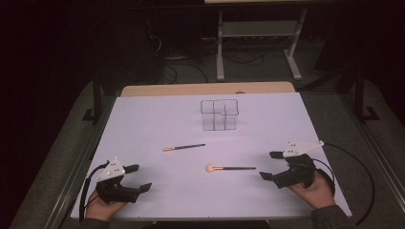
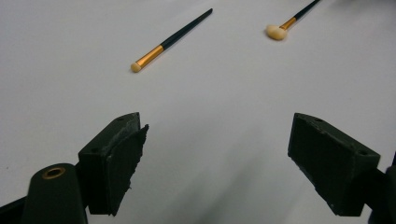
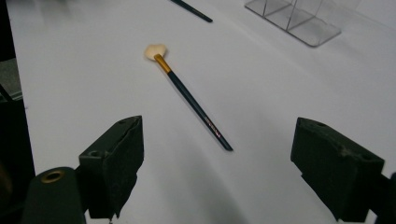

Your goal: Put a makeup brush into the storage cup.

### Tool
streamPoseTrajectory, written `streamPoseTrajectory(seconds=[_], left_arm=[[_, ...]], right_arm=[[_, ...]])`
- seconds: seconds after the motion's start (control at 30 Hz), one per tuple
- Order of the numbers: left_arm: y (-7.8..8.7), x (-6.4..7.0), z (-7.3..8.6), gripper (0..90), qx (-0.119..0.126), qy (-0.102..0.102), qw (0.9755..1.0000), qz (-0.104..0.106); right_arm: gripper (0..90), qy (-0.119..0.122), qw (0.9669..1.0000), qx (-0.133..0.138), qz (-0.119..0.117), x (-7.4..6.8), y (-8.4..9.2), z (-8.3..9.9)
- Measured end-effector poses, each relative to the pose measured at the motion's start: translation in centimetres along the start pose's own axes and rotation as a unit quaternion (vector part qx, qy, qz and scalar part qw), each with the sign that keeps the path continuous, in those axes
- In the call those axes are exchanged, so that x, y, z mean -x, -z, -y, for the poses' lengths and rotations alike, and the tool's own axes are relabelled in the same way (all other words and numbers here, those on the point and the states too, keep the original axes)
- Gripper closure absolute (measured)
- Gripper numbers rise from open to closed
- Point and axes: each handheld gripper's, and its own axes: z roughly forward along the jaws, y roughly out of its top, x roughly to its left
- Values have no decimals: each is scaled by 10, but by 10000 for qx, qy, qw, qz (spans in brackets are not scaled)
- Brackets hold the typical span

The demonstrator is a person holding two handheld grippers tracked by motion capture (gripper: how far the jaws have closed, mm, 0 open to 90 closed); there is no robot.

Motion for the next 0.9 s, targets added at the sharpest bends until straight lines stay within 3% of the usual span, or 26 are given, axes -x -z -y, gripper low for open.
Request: streamPoseTrajectory(seconds=[0.43,0.9], left_arm=[[2,-1,-2,174,48,-100,9999,40],[3,-1,-1,174,77,-48,10000,31]], right_arm=[[162,202,9990,-303,-269,2,-7,-35],[170,369,9966,-494,-548,5,-21,-68]])
